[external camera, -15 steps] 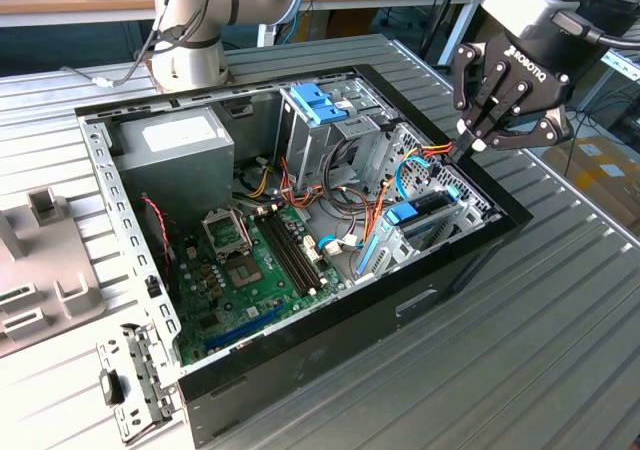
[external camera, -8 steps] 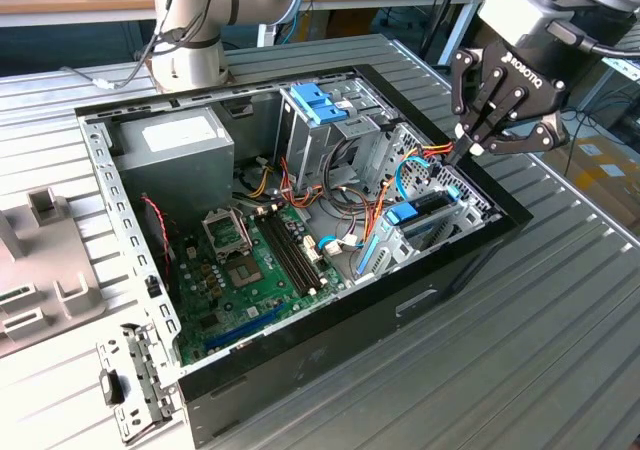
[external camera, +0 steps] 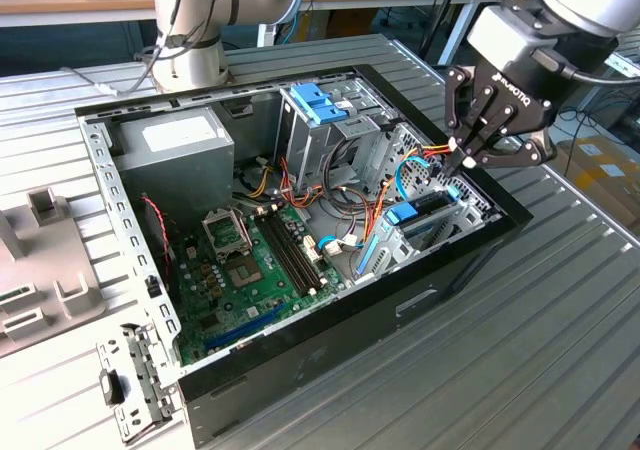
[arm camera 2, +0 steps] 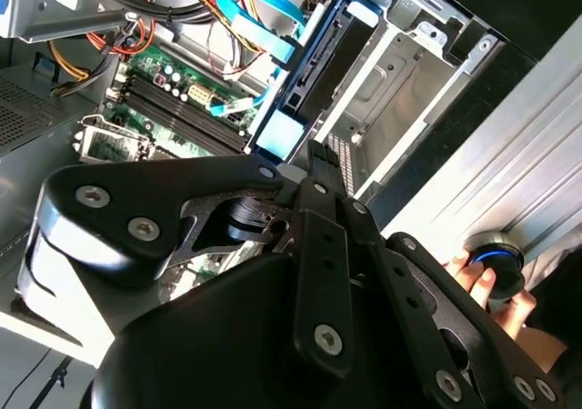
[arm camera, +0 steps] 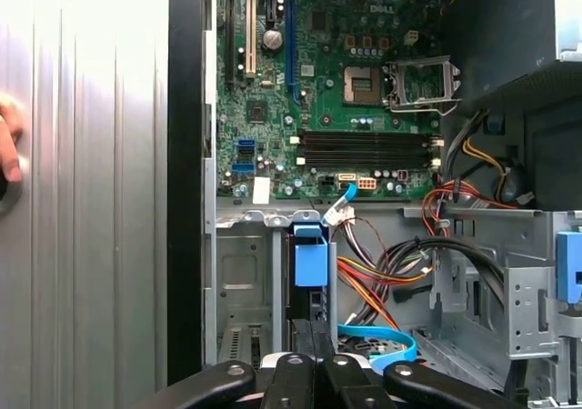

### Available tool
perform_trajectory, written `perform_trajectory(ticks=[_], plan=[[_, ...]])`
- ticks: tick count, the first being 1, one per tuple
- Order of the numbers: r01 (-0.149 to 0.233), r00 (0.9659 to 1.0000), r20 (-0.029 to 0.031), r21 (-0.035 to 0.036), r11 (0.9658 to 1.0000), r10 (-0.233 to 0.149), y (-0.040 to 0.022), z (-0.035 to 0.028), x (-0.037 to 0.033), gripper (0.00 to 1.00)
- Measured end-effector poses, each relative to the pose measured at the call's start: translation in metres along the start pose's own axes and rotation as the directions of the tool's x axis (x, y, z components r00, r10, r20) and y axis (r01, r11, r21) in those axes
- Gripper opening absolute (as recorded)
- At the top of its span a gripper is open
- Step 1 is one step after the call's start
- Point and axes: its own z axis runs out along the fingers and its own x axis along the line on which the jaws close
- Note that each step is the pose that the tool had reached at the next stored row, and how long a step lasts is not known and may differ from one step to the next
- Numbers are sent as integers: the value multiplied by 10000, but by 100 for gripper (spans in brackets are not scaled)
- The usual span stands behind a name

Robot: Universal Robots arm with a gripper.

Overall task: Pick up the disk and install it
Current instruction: 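Insert the disk into the insertion slot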

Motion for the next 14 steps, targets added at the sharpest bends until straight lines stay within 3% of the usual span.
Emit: perform_trajectory(ticks=[6, 10, 14], plan=[[-10, 10000, 1, 1, 10000, 10, -28, 120, 10, 11], [-26, 10000, 2, 3, 10000, 26, -55, 251, 22, 11], [-32, 10000, 1, 3, 10000, 32, -68, 325, 28, 11]])
